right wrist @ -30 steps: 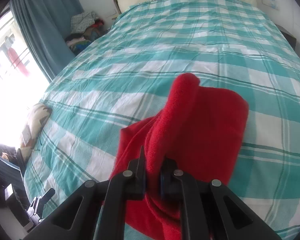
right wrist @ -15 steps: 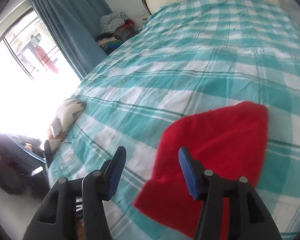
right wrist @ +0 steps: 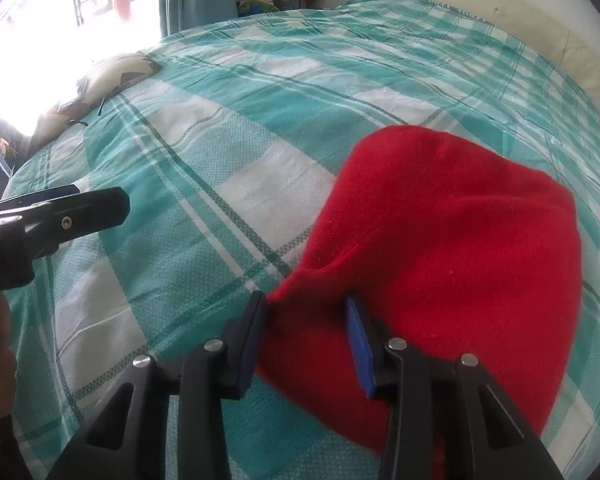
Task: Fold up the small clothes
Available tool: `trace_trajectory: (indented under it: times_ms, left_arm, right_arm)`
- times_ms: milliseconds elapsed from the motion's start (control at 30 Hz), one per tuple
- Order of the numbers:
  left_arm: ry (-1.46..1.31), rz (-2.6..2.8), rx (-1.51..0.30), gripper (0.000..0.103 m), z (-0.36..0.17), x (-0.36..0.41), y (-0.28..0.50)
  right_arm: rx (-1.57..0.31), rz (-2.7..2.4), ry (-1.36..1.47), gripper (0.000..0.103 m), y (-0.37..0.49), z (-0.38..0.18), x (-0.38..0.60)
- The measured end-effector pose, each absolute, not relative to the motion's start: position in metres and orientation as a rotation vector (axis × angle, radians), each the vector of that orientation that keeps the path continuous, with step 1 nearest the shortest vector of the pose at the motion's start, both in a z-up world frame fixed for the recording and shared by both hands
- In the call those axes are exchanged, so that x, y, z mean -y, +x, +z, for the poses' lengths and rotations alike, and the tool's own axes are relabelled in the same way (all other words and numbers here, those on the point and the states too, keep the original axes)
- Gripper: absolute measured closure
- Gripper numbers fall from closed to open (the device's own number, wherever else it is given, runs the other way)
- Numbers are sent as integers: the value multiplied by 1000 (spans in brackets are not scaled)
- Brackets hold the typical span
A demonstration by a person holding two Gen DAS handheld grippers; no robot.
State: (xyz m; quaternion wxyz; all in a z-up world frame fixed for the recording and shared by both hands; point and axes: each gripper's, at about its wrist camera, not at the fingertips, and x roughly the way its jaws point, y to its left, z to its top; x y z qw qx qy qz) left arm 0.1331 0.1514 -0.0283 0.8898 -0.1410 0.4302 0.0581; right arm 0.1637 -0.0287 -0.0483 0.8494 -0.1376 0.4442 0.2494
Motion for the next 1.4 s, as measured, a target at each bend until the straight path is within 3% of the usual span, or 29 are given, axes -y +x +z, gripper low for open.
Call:
trace_trajectory:
  times_ms: [200, 400, 533, 667, 900, 1133, 1400]
  left_arm:
    - [-301, 98, -888, 6, -26, -148, 134]
    - [-264, 70, -896, 6, -30, -135, 133]
    - [-242, 63, -898, 6, -32, -132, 129]
    - [-232, 56, -908, 6, -35, -127, 132]
    - [-223, -89, -910, 6, -34, -106, 126]
    - [-220, -411, -998, 6, -39, -64, 172]
    - [-256, -452, -1066, 6, -57, -44, 245]
  right_arm:
    - [-831, 487, -219, 54, 127, -5, 81]
    - [-962, 398, -161, 47, 121, -41, 128]
    - [-910, 396, -77, 47, 95, -35, 147]
    - [-830, 375, -13, 31, 63, -23, 169]
    - [-789, 303, 60, 26, 37, -24, 219]
    - [-770, 286, 308, 24, 74, -21, 278]
    - [-884, 466, 580, 22, 193, -49, 265]
